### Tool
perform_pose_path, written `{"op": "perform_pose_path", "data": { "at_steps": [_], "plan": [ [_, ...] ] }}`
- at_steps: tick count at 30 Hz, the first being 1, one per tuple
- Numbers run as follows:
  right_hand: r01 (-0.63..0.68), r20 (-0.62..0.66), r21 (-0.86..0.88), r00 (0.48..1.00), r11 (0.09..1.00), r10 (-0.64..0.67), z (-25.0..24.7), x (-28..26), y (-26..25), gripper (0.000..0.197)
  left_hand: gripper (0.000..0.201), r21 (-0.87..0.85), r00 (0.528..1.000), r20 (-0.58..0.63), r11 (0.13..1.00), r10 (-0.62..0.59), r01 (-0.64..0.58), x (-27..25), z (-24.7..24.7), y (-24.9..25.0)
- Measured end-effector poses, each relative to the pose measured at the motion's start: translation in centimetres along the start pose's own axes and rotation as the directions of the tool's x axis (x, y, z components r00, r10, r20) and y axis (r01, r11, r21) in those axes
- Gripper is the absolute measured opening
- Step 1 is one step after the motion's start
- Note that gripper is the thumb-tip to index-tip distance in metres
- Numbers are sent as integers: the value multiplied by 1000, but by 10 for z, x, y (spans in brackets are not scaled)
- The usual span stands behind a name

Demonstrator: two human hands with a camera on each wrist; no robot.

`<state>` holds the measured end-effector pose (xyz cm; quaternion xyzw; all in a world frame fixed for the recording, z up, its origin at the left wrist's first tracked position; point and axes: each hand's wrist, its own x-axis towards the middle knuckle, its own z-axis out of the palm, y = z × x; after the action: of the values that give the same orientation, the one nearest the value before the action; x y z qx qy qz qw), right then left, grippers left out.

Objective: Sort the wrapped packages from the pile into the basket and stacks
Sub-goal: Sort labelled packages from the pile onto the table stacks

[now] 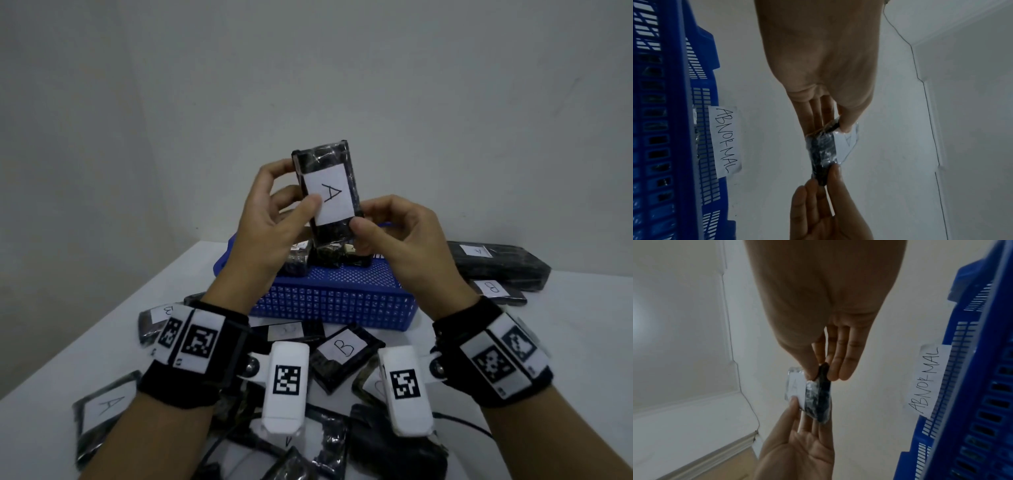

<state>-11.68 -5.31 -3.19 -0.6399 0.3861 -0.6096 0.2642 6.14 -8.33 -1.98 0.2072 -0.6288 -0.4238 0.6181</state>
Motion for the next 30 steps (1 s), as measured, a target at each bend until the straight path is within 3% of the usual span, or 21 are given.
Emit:
{"op": "perform_pose_path", "data": {
  "at_steps": [3,5,7,9,11,16,20,25,28,30],
  "plan": [
    [-2,-7,-91,1000,996,2,0,0,-1,20,34,-28,999,-18,998,-51,51,1,-1,0],
    [1,83,-189,996,982,15,-3,0,-2,50,34,-19,996,-40,997,-78,77,0,0,-1],
    [78,214,-341,977,937,-4,-7,-1,-4,93,33,28,994,-55,995,-97,99,0,5,-1],
    [174,292,-432,955,885,-46,-13,-2,-7,112,30,67,991,-43,990,-125,128,-1,13,-3],
    [190,270,-462,960,866,-67,-24,-2,-10,107,27,73,984,8,981,-180,179,1,25,-4],
    [69,150,-590,988,805,25,-75,-8,-13,88,26,210,945,142,942,-295,263,24,71,-13],
    [-49,34,-634,995,772,91,-142,-16,-13,79,33,369,873,313,895,-374,251,34,128,-28],
    [-258,-89,-758,951,599,297,-227,-30,3,77,35,674,753,488,739,-442,-3,44,200,-64],
    [-410,-155,-750,871,518,465,-264,-39,27,77,34,782,646,537,607,-542,-140,49,238,-87],
    [-474,-180,-776,799,417,574,-282,-42,47,77,38,807,552,577,524,-602,-273,50,256,-100]
  ]
}}
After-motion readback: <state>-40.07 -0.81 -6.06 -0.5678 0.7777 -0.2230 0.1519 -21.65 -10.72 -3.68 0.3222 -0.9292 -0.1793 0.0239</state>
